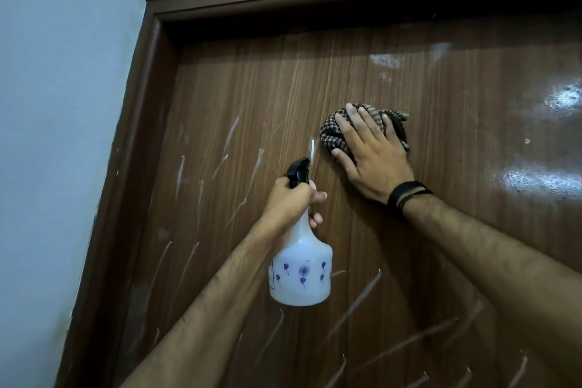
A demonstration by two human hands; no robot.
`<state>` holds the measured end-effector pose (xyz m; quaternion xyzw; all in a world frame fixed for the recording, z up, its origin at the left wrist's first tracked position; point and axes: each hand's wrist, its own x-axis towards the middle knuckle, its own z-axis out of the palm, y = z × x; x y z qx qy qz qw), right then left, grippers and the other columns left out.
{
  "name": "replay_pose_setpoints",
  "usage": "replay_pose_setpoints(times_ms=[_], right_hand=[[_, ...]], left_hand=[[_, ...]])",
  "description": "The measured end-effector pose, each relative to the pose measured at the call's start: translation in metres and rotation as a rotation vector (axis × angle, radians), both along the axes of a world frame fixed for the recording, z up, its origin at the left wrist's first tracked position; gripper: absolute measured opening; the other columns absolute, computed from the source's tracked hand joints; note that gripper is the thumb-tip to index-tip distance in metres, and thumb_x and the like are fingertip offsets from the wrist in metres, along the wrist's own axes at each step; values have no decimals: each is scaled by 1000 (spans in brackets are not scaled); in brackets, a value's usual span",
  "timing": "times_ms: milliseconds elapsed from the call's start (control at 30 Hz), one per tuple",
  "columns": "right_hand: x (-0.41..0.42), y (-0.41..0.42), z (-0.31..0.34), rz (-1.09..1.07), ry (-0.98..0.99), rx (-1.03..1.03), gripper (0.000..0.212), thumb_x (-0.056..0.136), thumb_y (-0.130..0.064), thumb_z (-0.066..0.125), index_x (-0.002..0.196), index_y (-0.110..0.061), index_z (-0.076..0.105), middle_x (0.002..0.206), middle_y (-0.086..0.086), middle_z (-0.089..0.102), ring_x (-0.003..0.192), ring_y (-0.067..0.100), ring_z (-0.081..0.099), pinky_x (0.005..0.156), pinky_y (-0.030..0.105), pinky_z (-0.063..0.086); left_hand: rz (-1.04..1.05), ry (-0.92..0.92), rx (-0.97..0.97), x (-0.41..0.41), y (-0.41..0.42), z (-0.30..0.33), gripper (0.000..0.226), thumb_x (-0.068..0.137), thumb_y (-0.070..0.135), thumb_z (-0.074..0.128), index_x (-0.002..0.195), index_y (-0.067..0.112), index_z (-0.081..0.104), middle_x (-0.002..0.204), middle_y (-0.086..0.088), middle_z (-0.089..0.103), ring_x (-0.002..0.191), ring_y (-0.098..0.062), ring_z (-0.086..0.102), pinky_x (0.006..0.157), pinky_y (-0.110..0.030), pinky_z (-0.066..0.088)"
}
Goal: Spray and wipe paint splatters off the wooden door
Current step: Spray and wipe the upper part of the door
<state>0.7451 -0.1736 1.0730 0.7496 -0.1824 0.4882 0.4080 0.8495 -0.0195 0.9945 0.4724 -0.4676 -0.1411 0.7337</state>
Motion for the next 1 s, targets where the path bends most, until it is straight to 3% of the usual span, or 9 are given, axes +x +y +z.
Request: replay_pose_setpoints(times_ms=[100, 300, 433, 567, 700, 867, 1000], right_hand=[[9, 4, -10, 5, -36, 12, 63, 102, -49, 28, 157, -20, 21, 166, 5, 15, 153, 21, 12, 123, 48, 6], [16, 10, -80, 55, 150, -20, 62, 103, -49, 30, 158, -23, 20, 167, -1, 11, 153, 13, 4, 121, 42, 13], [27, 12, -45, 46, 74, -3, 61, 103, -50, 31, 158, -23, 21, 166, 0, 13, 153, 15, 9, 121, 42, 7], [51, 22, 0, 55, -37, 86, 61, 104, -46, 32, 157, -20, 21, 166, 4, 14, 153, 21, 10, 121, 48, 7], [71, 28, -25, 47, -45, 61, 61, 104, -45, 32, 158, -20, 19, 166, 4, 13, 153, 21, 9, 121, 47, 6], [90, 37, -99, 81, 163, 31, 60, 104, -47, 30, 158, -22, 19, 167, -1, 11, 153, 14, 6, 112, 43, 32], [92, 38, -92, 89, 109, 62, 61, 103, -49, 30, 158, -23, 20, 166, -1, 13, 153, 15, 10, 115, 47, 29]], left_hand=[[26, -11, 15, 6, 3, -1, 20, 87, 1, 63, 79, 14, 50, 58, -4, 51, 45, -19, 53, 46, -26, 43], [-7, -38, 41, 19, 11, -26, 16, 86, -3, 60, 79, 10, 56, 58, -9, 53, 47, -22, 53, 47, -28, 42], [30, -67, 65, 23, 18, -19, 23, 86, -4, 59, 71, 12, 53, 58, -12, 53, 46, -21, 51, 48, -28, 42], [-14, -23, 45, 38, 27, -19, 18, 88, -4, 59, 83, 12, 54, 69, -11, 55, 45, -18, 52, 46, -26, 42], [-12, 19, 82, 62, 39, -34, 17, 88, -3, 61, 85, 13, 54, 72, -14, 53, 45, -18, 52, 46, -26, 41], [8, 40, 119, 84, 51, -57, 16, 88, -4, 59, 88, 11, 54, 58, -6, 49, 44, -17, 51, 53, -30, 44], [11, 35, 191, 95, 60, -65, 15, 89, -3, 59, 84, 9, 54, 61, -8, 53, 46, -18, 50, 46, -26, 43]])
